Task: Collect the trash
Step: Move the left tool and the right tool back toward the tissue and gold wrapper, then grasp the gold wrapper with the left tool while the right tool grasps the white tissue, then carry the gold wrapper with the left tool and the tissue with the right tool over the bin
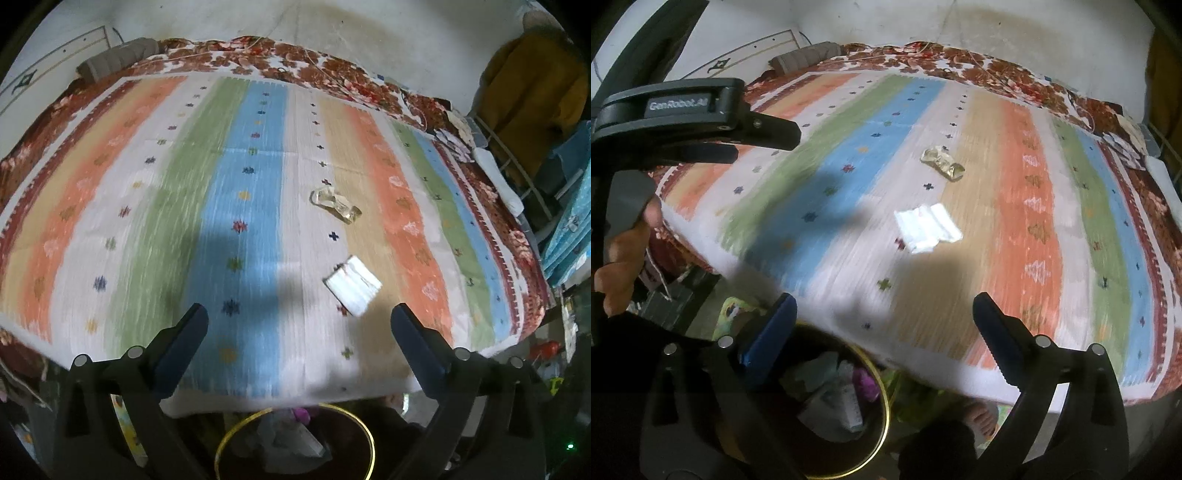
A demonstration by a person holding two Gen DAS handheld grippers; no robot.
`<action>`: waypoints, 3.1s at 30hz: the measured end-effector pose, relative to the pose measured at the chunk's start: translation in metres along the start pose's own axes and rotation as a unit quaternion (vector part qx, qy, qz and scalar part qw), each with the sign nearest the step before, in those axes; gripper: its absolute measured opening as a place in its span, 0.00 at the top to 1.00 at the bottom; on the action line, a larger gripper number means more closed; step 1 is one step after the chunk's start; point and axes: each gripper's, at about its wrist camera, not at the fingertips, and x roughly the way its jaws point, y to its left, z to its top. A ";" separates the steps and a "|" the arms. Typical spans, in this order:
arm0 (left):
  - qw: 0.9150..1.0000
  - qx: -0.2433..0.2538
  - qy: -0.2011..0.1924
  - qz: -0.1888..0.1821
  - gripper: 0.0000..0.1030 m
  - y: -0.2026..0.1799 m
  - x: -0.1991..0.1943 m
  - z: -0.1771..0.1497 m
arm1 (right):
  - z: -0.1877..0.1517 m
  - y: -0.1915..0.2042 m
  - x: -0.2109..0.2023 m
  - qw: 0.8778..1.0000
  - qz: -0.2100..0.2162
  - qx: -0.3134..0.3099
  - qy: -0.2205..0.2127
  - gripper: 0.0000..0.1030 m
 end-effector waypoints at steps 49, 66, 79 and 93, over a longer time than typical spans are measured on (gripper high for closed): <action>0.957 -0.182 0.153 -0.166 0.16 0.006 0.232 0.112 | 0.050 -0.055 0.160 0.998 -0.019 0.011 0.064 0.46; 0.965 -0.179 0.142 -0.126 0.73 -0.011 0.265 0.122 | 0.049 -0.061 0.173 0.998 -0.006 0.020 0.067 0.86; 0.979 -0.122 0.122 -0.105 0.89 -0.004 0.231 0.123 | 0.058 -0.061 0.163 0.997 -0.011 0.027 0.068 0.93; 0.997 -0.027 0.072 -0.016 0.90 0.016 0.130 0.107 | 0.076 -0.043 0.107 0.998 0.011 0.048 0.024 0.93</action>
